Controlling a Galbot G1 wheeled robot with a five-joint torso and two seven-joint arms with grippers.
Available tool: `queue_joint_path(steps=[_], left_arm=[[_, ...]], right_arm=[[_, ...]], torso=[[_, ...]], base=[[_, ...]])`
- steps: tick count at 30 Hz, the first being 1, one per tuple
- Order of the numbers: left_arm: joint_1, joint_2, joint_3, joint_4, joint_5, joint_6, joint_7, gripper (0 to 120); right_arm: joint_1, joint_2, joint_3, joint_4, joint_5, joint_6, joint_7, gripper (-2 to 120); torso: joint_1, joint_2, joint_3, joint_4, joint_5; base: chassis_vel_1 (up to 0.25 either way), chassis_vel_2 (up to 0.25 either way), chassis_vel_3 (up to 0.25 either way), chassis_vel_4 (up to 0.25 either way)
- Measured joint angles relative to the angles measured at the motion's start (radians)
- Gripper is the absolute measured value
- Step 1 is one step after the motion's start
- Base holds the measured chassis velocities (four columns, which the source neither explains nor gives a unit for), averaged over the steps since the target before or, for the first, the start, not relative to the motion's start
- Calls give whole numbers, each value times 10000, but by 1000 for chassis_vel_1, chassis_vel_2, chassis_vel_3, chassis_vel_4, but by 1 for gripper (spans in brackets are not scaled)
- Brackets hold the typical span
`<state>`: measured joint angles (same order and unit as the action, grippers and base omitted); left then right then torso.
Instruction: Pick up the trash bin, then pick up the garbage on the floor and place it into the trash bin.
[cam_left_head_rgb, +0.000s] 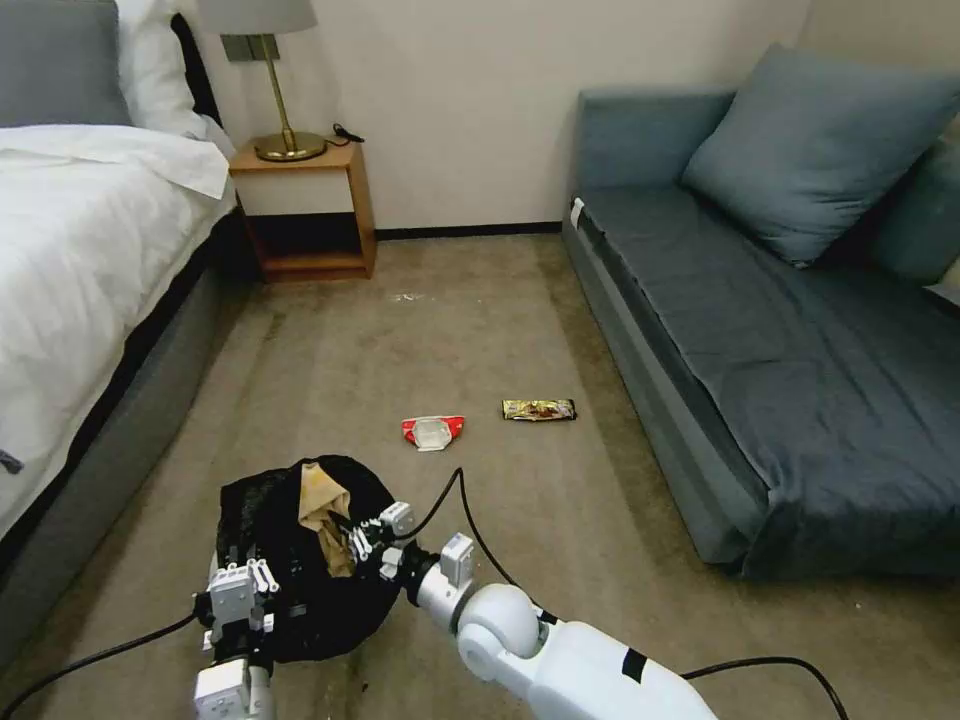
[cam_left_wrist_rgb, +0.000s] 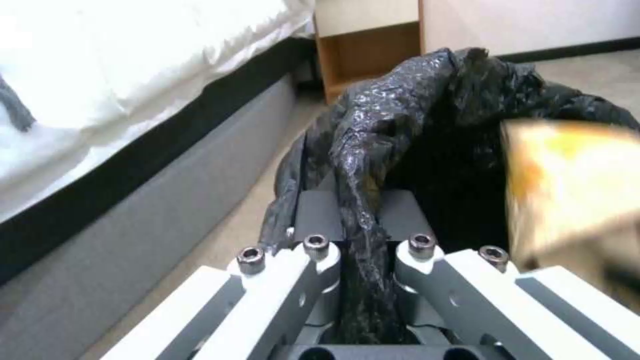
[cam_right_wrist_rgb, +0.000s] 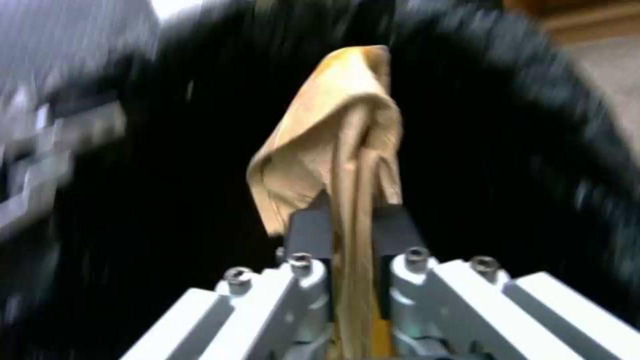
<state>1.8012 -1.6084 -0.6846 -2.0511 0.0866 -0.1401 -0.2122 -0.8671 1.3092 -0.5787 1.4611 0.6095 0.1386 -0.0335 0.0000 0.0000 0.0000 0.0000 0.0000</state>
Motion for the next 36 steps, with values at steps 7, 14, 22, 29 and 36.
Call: queue_joint_path(steps=[7,14,22,29,36], left_arm=[[-64,1,4,78,7,-17,46,5],[-100,2,-162,148,19,-183,176,5],[40,2,-522,53,175,-461,177,5],[183,2,-814,-149,301,-502,15,5],[228,3,-1051,-29,465,-706,-153,5]], right_arm=[[-227,-91,-158,-108,-465,234,-4,39],[-284,-365,-15,176,63,680,1,69],[-297,-926,500,948,337,776,129,96],[-753,-1497,1577,1339,539,805,356,100],[-1136,-1982,2441,1205,425,-92,1424,100]], torso=[[0,0,0,0,0],[-1,0,0,0,0],[0,0,0,1,1],[0,0,-1,-1,2],[0,0,0,-1,2]], base=[[0,0,0,0],[0,0,0,0],[0,0,0,0],[0,0,0,0],[0,0,0,0]])
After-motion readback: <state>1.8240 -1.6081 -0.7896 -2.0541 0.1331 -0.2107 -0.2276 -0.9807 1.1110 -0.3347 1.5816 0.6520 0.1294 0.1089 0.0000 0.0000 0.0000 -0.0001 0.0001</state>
